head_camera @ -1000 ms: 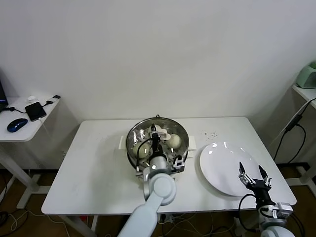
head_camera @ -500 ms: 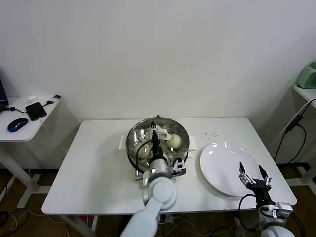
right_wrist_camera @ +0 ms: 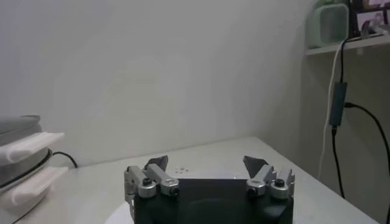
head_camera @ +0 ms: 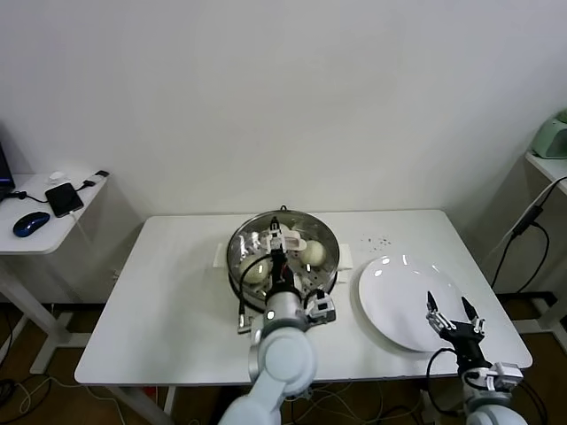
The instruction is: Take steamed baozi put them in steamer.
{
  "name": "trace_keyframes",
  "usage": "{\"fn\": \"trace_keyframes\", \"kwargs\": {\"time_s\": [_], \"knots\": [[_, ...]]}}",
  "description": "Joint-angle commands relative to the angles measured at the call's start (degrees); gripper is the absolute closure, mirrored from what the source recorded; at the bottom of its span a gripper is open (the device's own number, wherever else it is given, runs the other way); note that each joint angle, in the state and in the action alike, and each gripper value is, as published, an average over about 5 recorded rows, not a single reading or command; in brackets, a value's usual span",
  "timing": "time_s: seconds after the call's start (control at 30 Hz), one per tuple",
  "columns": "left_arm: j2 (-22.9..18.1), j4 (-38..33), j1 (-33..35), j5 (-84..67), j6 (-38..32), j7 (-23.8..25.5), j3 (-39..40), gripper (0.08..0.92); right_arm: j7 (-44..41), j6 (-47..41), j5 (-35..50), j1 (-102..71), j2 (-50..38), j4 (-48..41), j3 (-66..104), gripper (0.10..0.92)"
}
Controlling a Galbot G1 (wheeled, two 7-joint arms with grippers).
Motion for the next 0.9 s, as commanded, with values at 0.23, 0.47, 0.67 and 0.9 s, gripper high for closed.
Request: {"fn": "trace_keyframes", "kwargs": {"time_s": [0.23,0.47,0.67,0.9], "knots": [[3.79,-15.12,10.45,-4.12,-3.46,-3.59,-7.05,0.177,-5.14,5.96,-2.89,-2.40,-0.42,0.28,-5.26,0.203],[6.08,-20.25,17.15,-27.86,-13.09,-13.45,-21.41,0.177,-6.94,7.65,-3.44,-5.37,-0.89,5.11,-8.52,0.203],[3.88,-19.93,22.28,-63.03,-27.49,-13.78,-38.35,0.177,-6.38,7.90,-4.01,-6.56,-0.67,5.75,-11.06,0.203],[3.23,-15.00,30.33,-92.00,-35.93,-17.12,-45.83,0.177,-3.32,9.30,-3.94,-8.06,-1.76,4.18,-14.88,0.203]]}}
